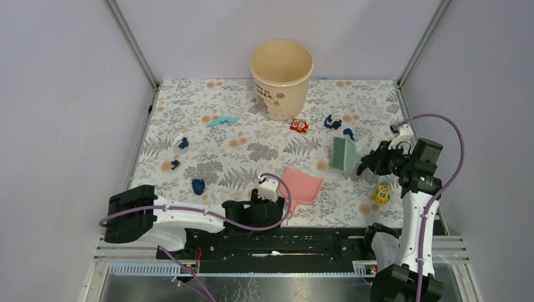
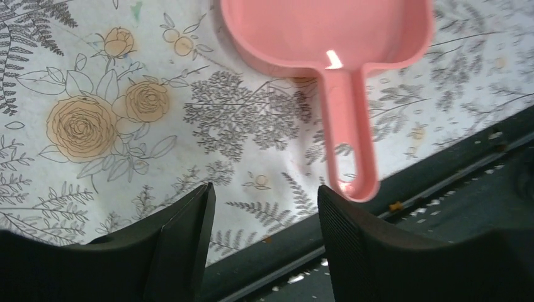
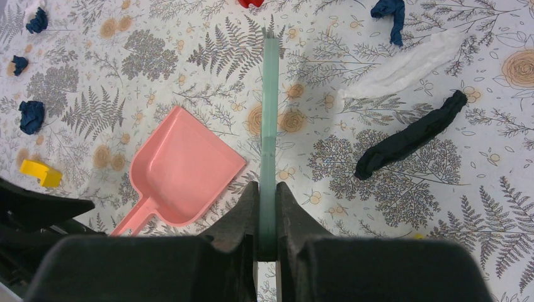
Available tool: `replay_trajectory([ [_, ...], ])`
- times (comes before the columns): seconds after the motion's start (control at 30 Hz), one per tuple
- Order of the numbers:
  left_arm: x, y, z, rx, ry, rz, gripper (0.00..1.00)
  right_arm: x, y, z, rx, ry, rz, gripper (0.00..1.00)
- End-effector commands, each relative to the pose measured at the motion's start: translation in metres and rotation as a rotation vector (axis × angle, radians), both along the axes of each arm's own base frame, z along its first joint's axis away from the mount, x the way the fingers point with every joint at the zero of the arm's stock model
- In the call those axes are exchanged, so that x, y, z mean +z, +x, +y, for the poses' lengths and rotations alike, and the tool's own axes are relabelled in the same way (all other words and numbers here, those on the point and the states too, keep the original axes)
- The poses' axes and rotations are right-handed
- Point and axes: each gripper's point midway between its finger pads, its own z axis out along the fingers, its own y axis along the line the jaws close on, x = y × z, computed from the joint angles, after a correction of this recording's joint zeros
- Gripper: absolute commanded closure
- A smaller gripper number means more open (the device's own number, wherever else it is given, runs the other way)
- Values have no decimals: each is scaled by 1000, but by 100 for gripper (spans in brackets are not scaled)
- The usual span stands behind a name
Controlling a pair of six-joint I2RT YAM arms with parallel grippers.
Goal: Sweep away the paper scraps from the table
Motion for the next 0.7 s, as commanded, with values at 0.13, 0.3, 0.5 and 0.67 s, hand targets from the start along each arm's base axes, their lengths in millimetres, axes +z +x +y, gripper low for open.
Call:
replay_trajectory([
  [0.13,59,-6,-48,29,-163,-107,34,11,3,2,27,-2,-42,100],
  [0.3,42,-9,-62,9,-48,-94,33,11,3,2,26,-3,-41,100],
  [0.5,24,-10,-66,20,35,-72,30,11,2,2,26,-3,-41,100],
  [0.67,20,-10,-68,15,20,-76,33,11,2,3,27,-2,-42,100],
])
